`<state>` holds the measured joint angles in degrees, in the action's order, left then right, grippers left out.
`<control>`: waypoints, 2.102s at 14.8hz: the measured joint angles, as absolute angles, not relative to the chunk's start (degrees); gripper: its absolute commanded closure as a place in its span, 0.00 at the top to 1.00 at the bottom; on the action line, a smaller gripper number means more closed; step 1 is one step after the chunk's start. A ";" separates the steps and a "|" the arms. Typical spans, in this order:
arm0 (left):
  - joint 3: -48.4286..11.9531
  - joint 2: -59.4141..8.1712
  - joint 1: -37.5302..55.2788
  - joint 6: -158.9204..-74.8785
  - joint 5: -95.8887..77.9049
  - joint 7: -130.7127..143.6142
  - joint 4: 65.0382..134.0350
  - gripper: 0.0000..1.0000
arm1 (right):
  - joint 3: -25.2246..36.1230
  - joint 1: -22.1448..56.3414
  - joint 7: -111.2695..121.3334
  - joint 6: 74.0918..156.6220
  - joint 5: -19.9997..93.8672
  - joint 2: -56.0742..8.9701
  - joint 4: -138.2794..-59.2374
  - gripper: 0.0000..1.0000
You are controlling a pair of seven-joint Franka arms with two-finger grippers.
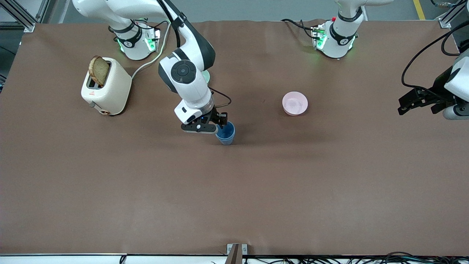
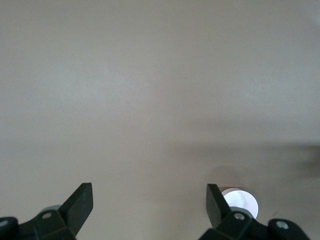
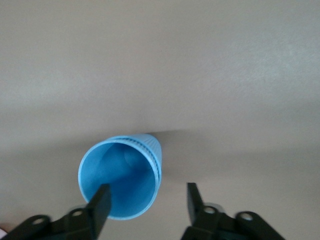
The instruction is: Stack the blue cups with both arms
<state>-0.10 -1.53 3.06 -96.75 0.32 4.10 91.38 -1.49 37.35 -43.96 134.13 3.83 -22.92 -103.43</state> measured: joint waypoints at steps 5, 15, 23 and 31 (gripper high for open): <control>-0.11 -1.53 3.08 -96.75 0.32 4.10 91.37 1.00 | -0.50 31.38 -42.39 128.02 3.82 -17.48 -102.49 1.00; -0.13 -1.50 2.95 -96.75 0.32 4.10 90.27 1.00 | 0.39 0.64 -14.86 105.73 3.29 1.60 -102.53 1.00; -0.27 -1.48 3.15 -94.96 0.32 4.21 89.11 1.00 | -0.09 -8.19 -3.22 91.00 3.15 3.21 -89.92 1.00; -0.28 -1.47 3.16 -94.89 0.32 4.21 89.09 1.00 | -1.63 -5.73 -3.16 82.21 3.15 3.18 -86.48 1.00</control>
